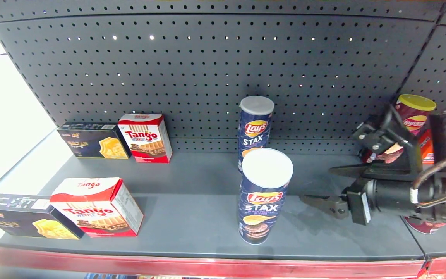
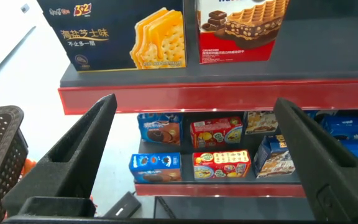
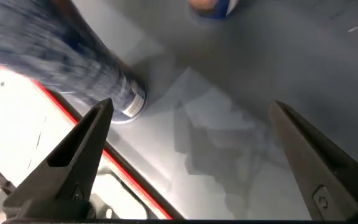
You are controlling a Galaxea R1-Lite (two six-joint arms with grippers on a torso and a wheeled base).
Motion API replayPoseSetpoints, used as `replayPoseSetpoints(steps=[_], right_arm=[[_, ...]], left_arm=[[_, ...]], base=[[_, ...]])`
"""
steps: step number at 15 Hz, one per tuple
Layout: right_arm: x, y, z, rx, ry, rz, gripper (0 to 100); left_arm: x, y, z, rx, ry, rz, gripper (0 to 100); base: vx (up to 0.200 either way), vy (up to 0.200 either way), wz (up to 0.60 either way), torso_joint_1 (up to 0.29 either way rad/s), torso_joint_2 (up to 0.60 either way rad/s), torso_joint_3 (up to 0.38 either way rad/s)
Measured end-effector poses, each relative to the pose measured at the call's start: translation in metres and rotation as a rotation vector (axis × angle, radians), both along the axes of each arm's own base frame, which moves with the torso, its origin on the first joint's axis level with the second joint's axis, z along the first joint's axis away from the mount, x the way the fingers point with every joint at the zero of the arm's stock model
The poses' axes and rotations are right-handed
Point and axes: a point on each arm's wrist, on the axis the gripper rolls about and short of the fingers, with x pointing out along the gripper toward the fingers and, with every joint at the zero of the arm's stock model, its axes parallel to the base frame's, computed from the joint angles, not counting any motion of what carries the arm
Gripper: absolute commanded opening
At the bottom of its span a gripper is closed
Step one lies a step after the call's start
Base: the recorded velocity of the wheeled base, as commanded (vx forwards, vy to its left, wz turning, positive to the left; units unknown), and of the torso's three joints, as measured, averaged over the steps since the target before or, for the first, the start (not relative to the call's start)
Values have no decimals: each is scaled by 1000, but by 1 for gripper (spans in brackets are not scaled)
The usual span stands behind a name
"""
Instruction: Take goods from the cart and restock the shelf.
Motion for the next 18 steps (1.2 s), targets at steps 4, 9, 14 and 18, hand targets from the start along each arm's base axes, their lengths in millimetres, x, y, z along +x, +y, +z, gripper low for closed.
replayPoseSetpoints(steps=[4, 9, 14, 18], right_arm=[[-48, -33, 27, 101, -147, -5, 100], [-128, -92, 39, 231, -378, -85, 100], [-195, -131, -37, 264, -484, -343, 100], [-208, -139, -123, 218, -422, -583, 100]], left_arm=[[0, 0, 0, 1, 0, -2, 100], [0, 0, 0, 1, 0, -1, 100], [0, 0, 0, 4, -1, 4, 100], [0, 0, 0, 9, -7, 4, 100]], base=[[0, 0, 0, 0, 0, 0], [0, 0, 0, 0, 0, 0], [0, 0, 0, 0, 0, 0], [0, 0, 0, 0, 0, 0]])
